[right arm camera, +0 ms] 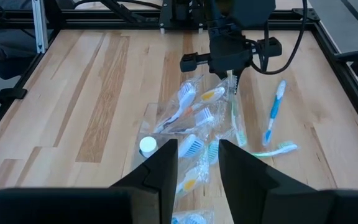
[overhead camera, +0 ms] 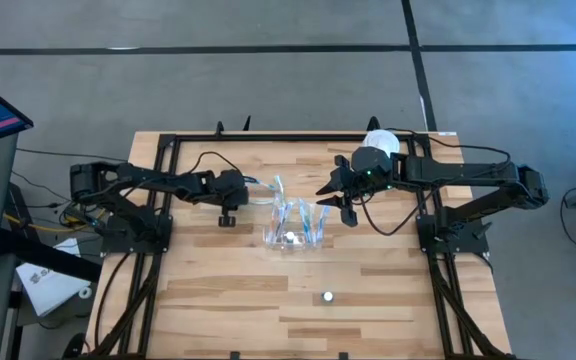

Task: Pick & Place toothbrushing station
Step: Put the left green toothbrush into the transparent organizer

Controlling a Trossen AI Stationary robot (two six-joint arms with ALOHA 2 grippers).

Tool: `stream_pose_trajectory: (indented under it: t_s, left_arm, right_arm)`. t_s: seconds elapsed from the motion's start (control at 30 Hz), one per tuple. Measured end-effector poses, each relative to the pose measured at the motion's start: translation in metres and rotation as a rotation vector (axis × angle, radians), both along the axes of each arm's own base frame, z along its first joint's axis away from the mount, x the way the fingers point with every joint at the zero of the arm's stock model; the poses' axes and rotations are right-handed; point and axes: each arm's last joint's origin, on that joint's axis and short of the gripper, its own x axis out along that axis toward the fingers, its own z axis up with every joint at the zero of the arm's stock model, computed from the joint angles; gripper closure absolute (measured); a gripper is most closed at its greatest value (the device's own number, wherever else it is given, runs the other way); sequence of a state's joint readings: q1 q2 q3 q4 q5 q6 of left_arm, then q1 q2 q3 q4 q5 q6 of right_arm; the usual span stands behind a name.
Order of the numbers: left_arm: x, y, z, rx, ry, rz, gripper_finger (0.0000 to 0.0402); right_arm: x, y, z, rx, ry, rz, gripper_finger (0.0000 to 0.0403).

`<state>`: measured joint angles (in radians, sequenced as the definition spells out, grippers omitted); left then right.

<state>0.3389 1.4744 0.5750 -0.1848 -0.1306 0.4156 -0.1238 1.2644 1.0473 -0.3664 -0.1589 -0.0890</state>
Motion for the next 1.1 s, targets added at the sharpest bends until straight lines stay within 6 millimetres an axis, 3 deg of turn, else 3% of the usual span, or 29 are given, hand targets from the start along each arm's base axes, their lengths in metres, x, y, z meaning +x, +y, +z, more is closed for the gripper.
stream_pose_trajectory:
  t_s: [0.27,0.7,1.1]
  left_arm:
    - [0.0,-0.009,0.009,-0.017,-0.041,0.005,0.0388]
    - [-0.013,-0.015,0.065,0.028,-0.335,0.134,0.0389]
    - [-0.021,-0.018,0.1,-0.024,-0.633,0.266,0.0388]
  right_arm:
    - [0.0,0.0,0.0,0.0,0.001,0.0,0.0295]
    - [0.0,0.0,0.0,0.0,0.0,0.0,0.0295]
    - [0.0,0.0,0.001,-0.001,-0.008,0.0,0.0295]
